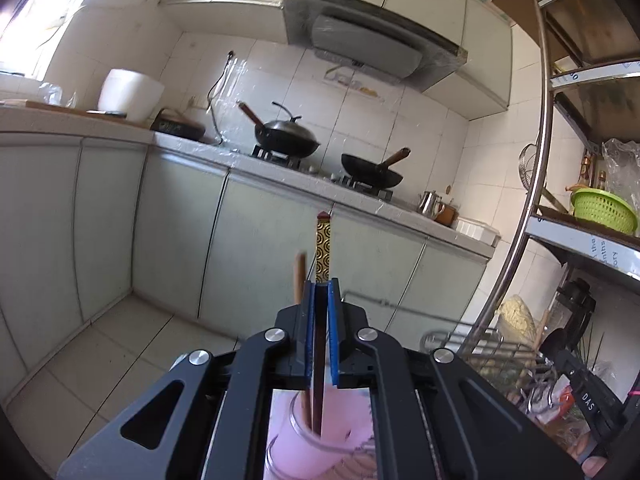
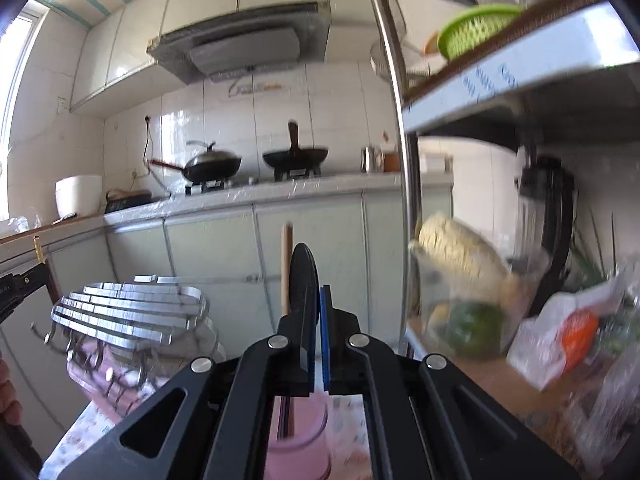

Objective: Organize utensils
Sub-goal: 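Lift the chopstick and spoon and drop them into the pink cup while both tools open, then move both tools back down to the remaining utensils on the cloth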

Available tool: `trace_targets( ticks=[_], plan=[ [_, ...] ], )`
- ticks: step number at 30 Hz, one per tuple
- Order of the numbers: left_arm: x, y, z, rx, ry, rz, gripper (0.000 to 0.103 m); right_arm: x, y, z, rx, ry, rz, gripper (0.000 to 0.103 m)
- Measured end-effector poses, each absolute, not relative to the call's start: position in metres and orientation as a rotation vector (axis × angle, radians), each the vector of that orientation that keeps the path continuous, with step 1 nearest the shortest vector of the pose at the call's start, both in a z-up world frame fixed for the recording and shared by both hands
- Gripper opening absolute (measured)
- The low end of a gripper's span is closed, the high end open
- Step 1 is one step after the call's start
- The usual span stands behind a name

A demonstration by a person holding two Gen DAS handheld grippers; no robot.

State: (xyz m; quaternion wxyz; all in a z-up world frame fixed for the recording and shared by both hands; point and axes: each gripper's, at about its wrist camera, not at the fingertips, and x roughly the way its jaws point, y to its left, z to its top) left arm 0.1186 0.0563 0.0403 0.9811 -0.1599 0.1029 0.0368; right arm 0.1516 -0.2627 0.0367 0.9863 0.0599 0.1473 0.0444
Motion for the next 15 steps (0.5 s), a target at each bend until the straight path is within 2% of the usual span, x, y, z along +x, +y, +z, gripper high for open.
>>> trace_targets(
  ticks=[5, 10, 11, 12, 13, 15],
  plan=[
    [0.112, 0.064, 0.034, -0.348, 0.24, 0.089, 0.005, 0.148, -0.258, 0.028, 0.126, 0.351, 0.098, 0.002],
    [0.116, 0.067, 0.039, -0.356, 0.291, 0.072, 0.006, 0.157, -0.254, 0.024, 0.129, 0.459, 0.148, 0.007],
    [0.116, 0.067, 0.041, -0.354, 0.305, 0.072, 0.009, 0.156, -0.254, 0.024, 0.131, 0.463, 0.151, 0.009],
    [0.118, 0.068, 0.042, -0.354, 0.322, 0.063, 0.018, 0.153, -0.254, 0.024, 0.136, 0.467, 0.155, 0.015],
    [0.119, 0.069, 0.043, -0.357, 0.333, 0.06, 0.023, 0.151, -0.255, 0.025, 0.141, 0.468, 0.154, 0.028],
    [0.118, 0.072, 0.046, -0.37, 0.355, 0.057, 0.036, 0.146, -0.257, 0.026, 0.154, 0.472, 0.162, 0.033]
  ],
)
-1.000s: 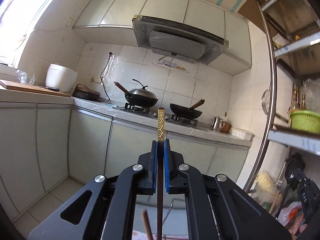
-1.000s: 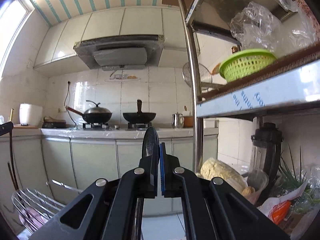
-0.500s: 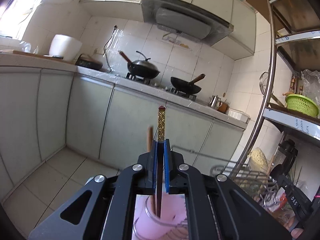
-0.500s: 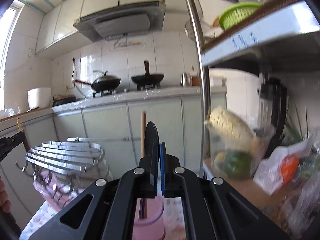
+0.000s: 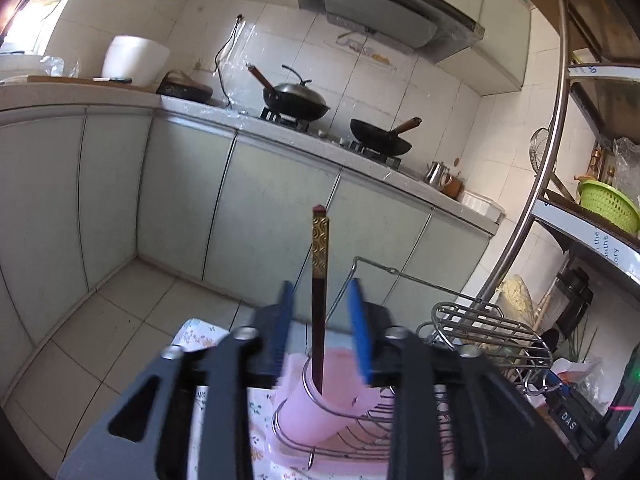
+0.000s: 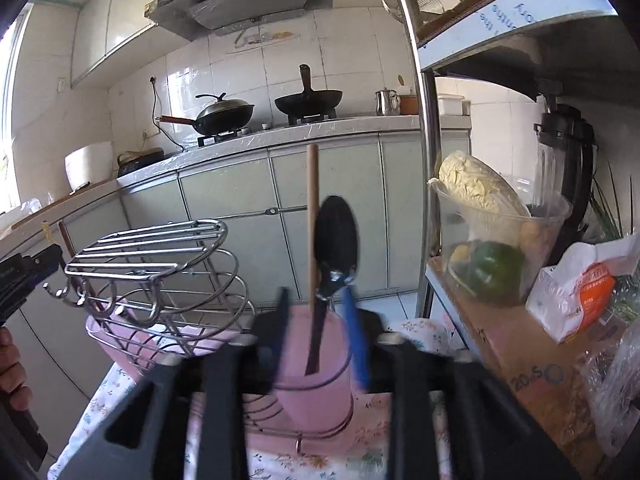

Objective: Organize utensils
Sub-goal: 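Move both tools back down to the remaining utensils on the cloth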

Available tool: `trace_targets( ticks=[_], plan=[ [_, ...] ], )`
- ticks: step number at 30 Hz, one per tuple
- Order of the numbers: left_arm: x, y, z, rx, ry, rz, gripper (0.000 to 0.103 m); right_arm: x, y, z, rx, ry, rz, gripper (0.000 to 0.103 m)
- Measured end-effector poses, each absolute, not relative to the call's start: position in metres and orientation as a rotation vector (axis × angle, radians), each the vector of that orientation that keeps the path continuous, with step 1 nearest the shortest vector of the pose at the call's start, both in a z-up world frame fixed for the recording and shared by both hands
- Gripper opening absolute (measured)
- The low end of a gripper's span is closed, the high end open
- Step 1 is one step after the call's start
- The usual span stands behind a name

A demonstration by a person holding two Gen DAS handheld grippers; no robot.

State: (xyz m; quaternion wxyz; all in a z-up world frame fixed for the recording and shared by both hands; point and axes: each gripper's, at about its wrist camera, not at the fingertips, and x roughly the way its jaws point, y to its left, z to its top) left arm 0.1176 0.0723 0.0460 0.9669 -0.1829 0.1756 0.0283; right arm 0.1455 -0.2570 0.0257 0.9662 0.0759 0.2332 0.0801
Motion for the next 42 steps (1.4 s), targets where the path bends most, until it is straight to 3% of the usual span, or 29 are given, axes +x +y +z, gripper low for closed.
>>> trace_targets(
  ticks=[3, 14, 25, 29, 31, 35, 42],
  plan=[
    [0.115, 0.075, 0.05, -0.378, 0.376, 0.053, 0.042, 0.14, -0.259, 0.028, 0.161, 0.491, 0.177, 0.037],
    [0.074, 0.092, 0.059, -0.404, 0.429, 0.062, 0.042, 0.101, -0.262, 0.05, 0.152, 0.499, 0.219, 0.04],
    [0.067, 0.07, -0.023, -0.36, 0.836, -0.085, 0.042, 0.084, -0.246, -0.007, 0.202, 0.833, 0.382, 0.037],
    [0.07, 0.049, -0.055, -0.322, 0.975, -0.129, 0.03, 0.093, -0.232, -0.037, 0.273, 0.993, 0.445, 0.029],
    [0.071, 0.039, -0.069, -0.29, 1.028, -0.128, 0.024, 0.1, -0.222, -0.054, 0.295, 1.071, 0.473, 0.017],
    [0.073, 0.028, -0.096, -0.259, 1.121, -0.129, 0.016, 0.11, -0.202, -0.078, 0.28, 1.156, 0.489, 0.017],
    [0.079, 0.021, -0.123, -0.222, 1.189, -0.103, 0.016, 0.128, -0.174, -0.107, 0.182, 1.244, 0.464, 0.017]
  ],
)
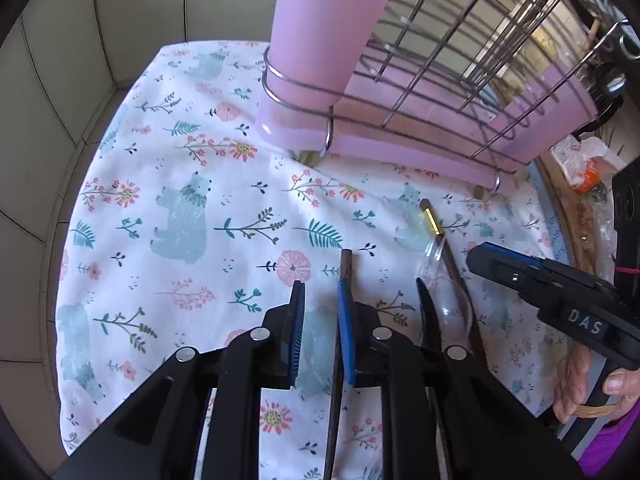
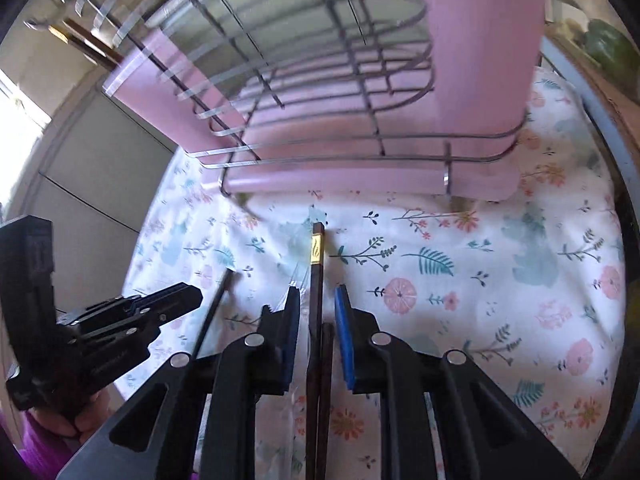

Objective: Organize utensils
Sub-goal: 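Move both tools back down to the remaining utensils on the cloth, then grasp a dark chopstick with the left tool while the right tool grasps a gold-banded chopstick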

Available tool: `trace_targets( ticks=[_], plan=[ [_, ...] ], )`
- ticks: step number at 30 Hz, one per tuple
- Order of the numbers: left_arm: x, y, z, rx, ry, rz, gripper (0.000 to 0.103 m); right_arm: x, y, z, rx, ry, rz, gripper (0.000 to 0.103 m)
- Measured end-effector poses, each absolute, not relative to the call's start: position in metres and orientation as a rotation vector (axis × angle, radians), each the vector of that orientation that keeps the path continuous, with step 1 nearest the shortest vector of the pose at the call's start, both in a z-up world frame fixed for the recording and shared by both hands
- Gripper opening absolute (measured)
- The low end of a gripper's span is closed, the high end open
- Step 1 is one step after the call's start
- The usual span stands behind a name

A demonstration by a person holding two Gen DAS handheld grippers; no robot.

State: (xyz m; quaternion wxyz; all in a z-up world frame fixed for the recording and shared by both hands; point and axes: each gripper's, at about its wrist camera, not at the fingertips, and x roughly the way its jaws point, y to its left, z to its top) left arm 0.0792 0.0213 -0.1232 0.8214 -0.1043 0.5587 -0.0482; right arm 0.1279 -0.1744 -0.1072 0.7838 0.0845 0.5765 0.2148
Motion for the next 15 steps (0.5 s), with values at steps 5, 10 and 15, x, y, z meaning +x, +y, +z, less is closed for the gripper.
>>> trace_targets(
  ticks=[5, 10, 15],
  plan=[
    [0.085, 0.014, -0.128, -0.201, 1.199, -0.1, 0.016, 0.137, -0.167, -0.124, 0.171, 1.283, 0.445, 0.017],
    [0.087, 0.011, -0.128, -0.178, 1.197, -0.094, 0.001, 0.138, -0.183, -0.124, 0.269, 1.262, 0.419, 0.006],
    [0.092, 0.022, -0.127, -0.232, 1.204, -0.091, 0.0, 0.133, -0.221, -0.117, 0.358, 1.233, 0.327, 0.006]
  ],
)
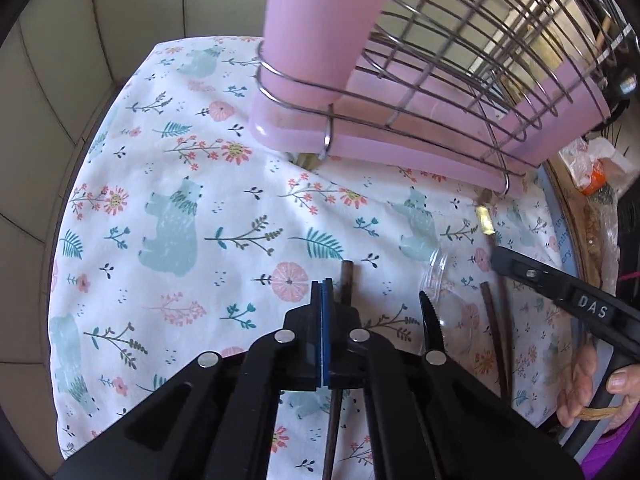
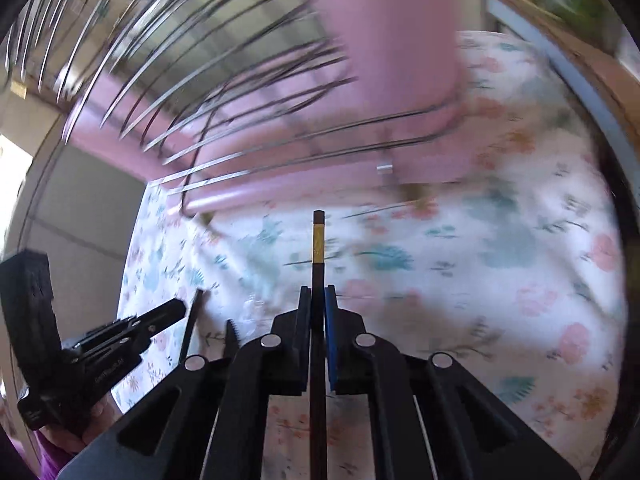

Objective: Organize utensils
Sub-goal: 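Grasp a dark chopstick with the left tool while the right tool grasps a gold-banded chopstick, then lift both chopsticks and lower them into the pink cup while both tools open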

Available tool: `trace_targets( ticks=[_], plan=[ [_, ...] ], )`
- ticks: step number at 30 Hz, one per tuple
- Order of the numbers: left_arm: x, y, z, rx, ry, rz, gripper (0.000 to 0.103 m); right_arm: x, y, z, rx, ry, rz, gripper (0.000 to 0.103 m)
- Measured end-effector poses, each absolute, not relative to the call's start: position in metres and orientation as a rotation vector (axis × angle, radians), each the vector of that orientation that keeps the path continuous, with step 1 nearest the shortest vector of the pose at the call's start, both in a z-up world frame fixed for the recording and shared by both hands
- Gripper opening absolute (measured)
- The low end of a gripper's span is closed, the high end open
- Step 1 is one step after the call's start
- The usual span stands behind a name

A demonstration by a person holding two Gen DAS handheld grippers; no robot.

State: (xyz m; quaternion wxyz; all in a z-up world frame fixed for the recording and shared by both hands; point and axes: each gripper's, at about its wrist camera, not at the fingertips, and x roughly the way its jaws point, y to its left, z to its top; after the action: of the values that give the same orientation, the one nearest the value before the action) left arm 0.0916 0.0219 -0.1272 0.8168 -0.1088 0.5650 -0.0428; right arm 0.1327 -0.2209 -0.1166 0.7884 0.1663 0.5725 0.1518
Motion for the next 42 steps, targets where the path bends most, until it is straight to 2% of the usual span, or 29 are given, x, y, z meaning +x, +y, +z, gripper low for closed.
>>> trace_targets(
  ticks=[9, 10, 12, 17, 22, 23, 25, 26, 39, 42],
  plan=[
    [0.113, 0.036, -0.121, -0.301, 1.312, -0.122, 0.0, 0.132, -0.243, -0.131, 0.429, 1.276, 0.259, 0.006],
    [0.115, 0.035, -0.121, -0.296, 1.329, -0.127, 0.002, 0.131, -0.241, -0.133, 0.431, 1.28, 0.263, 0.007],
    [0.121, 0.028, -0.122, -0.262, 1.364, -0.127, 0.018, 0.132, -0.24, -0.135, 0.449, 1.29, 0.272, 0.009],
    [0.129, 0.011, -0.128, -0.158, 1.39, -0.103, 0.023, 0.131, -0.248, -0.136, 0.465, 1.299, 0.291, 0.01],
    [0.132, 0.0, -0.127, -0.091, 1.386, -0.1, 0.023, 0.134, -0.251, -0.133, 0.448, 1.293, 0.29, 0.011],
    [0.131, 0.0, -0.127, -0.077, 1.381, -0.097, 0.02, 0.135, -0.253, -0.131, 0.448, 1.289, 0.294, 0.011],
    [0.129, -0.001, -0.127, -0.039, 1.365, -0.078, 0.007, 0.137, -0.253, -0.127, 0.441, 1.284, 0.303, 0.012],
    [0.129, 0.001, -0.127, -0.043, 1.359, -0.08, 0.006, 0.139, -0.252, -0.126, 0.431, 1.284, 0.305, 0.012],
    [0.11, 0.039, -0.085, -0.224, 1.246, -0.122, 0.006, 0.151, -0.264, -0.137, 0.497, 1.333, 0.334, 0.012],
    [0.103, 0.043, -0.07, -0.252, 1.203, -0.137, 0.006, 0.148, -0.264, -0.133, 0.467, 1.309, 0.33, 0.007]
  ],
)
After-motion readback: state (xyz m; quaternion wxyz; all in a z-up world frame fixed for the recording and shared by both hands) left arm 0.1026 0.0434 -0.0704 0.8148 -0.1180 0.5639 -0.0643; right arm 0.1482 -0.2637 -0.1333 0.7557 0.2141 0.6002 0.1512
